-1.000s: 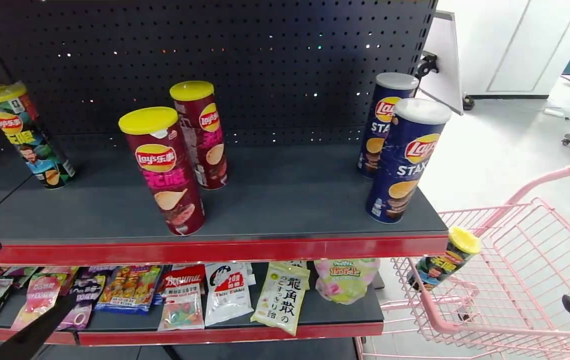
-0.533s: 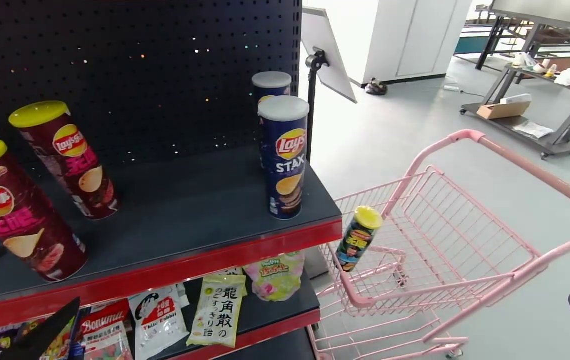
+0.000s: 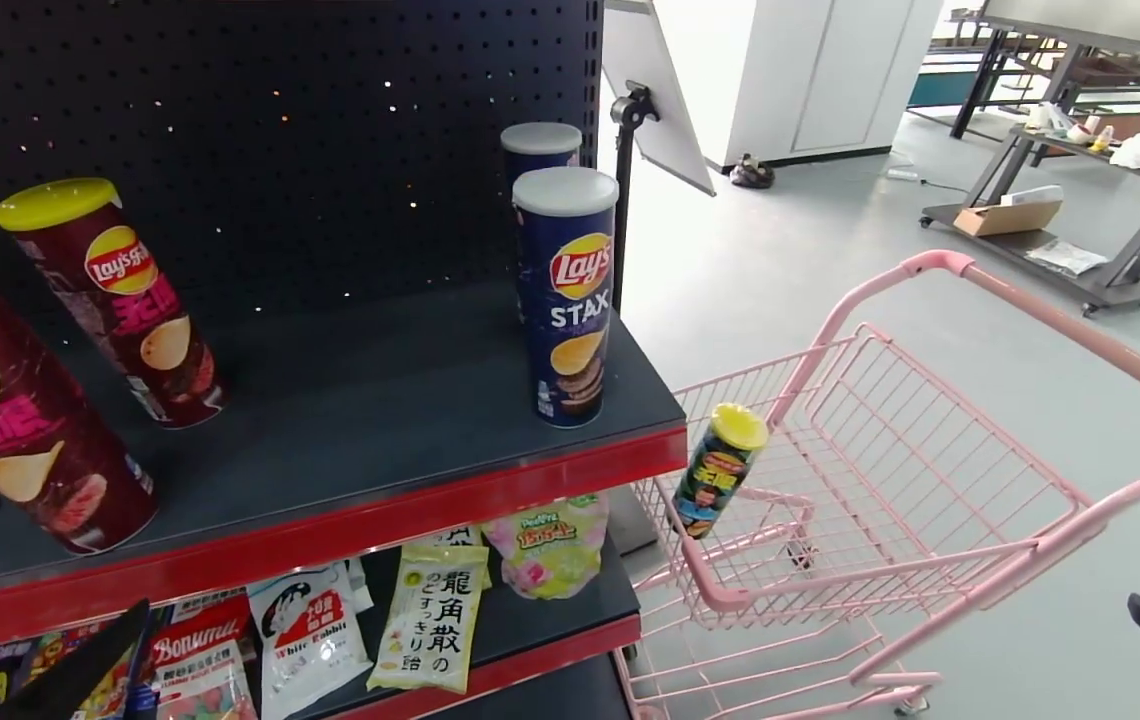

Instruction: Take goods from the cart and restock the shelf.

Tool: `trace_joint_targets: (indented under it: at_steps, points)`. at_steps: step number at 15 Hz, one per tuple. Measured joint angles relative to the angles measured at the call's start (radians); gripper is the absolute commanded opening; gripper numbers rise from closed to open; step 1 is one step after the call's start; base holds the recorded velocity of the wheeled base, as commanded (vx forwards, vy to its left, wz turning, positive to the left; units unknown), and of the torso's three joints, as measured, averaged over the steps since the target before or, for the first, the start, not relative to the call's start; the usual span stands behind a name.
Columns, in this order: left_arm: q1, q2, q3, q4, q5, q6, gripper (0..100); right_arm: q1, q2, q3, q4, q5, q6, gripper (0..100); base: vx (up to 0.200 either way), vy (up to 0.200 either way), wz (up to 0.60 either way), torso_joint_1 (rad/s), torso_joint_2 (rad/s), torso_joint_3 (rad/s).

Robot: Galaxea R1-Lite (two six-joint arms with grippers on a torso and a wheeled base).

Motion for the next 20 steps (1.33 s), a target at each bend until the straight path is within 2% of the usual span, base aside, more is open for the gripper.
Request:
trace_joint_targets:
  at_steps: [13, 18, 20]
  points:
    - [0.000, -0.021, 0.003, 0.002, 0.003, -0.003, 100, -0.003, 0.023, 0.007, 0.001, -0.001, 0.003, 100, 0.000, 0.000, 0.00, -0.156, 0.51, 0.351]
    - [0.000, -0.021, 0.004, 0.002, 0.007, -0.003, 100, -0.049, 0.097, -0.009, -0.033, 0.006, 0.012, 100, 0.000, 0.000, 0.00, -0.032, 0.13, 0.102]
    - [0.000, -0.021, 0.003, 0.001, 0.008, -0.006, 100, -0.074, 0.197, -0.042, -0.145, 0.008, 0.042, 100, 0.000, 0.000, 0.00, 0.000, 0.00, 0.000]
